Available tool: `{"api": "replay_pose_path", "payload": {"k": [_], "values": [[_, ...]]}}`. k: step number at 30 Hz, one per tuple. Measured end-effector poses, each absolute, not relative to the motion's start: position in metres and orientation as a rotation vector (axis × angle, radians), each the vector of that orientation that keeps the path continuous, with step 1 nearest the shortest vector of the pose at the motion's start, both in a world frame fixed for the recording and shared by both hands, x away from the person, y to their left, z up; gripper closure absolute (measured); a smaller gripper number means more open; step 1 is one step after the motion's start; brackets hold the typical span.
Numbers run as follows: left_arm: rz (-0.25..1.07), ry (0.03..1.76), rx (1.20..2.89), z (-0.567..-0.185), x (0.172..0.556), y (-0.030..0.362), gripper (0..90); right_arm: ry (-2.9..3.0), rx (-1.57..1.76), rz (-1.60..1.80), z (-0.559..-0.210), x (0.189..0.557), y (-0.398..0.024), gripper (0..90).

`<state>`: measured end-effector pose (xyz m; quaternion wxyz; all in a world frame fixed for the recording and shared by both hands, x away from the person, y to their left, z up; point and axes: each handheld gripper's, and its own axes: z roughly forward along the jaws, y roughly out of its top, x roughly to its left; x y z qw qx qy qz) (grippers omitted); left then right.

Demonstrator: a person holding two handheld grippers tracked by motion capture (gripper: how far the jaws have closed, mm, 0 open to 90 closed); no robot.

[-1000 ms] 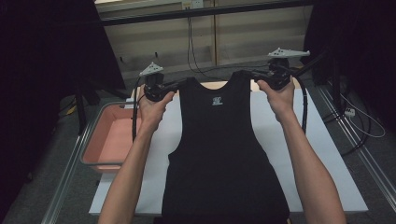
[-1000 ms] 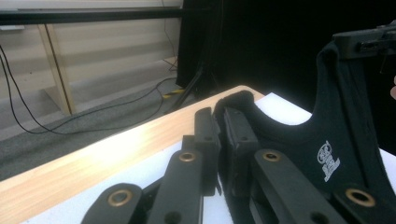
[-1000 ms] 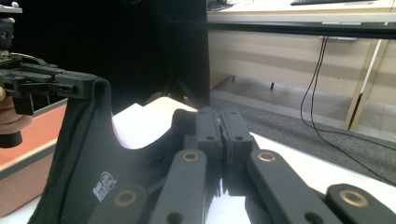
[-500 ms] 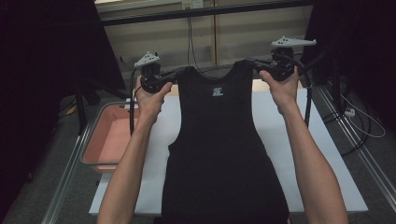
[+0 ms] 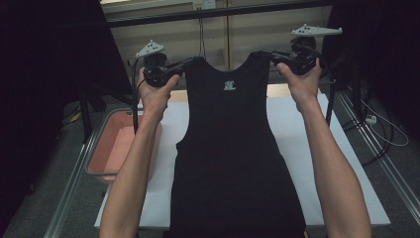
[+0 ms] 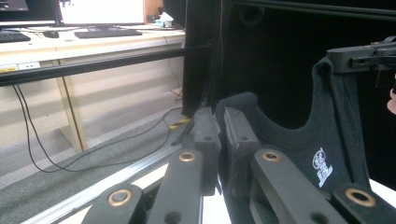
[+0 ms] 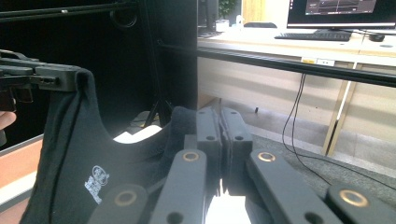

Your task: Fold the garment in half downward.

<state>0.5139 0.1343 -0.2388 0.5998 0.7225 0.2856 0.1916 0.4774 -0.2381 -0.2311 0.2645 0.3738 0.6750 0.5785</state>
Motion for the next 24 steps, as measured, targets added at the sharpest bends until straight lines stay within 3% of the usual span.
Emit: {"api": "replay_pose_path", "payload": {"k": [24], "values": [[0.375,0.641,1.716,-0.287,0.489,0.141,85.2,1.904,0.995,1.603,-0.274,0.454,-0.236,87.7]]}}
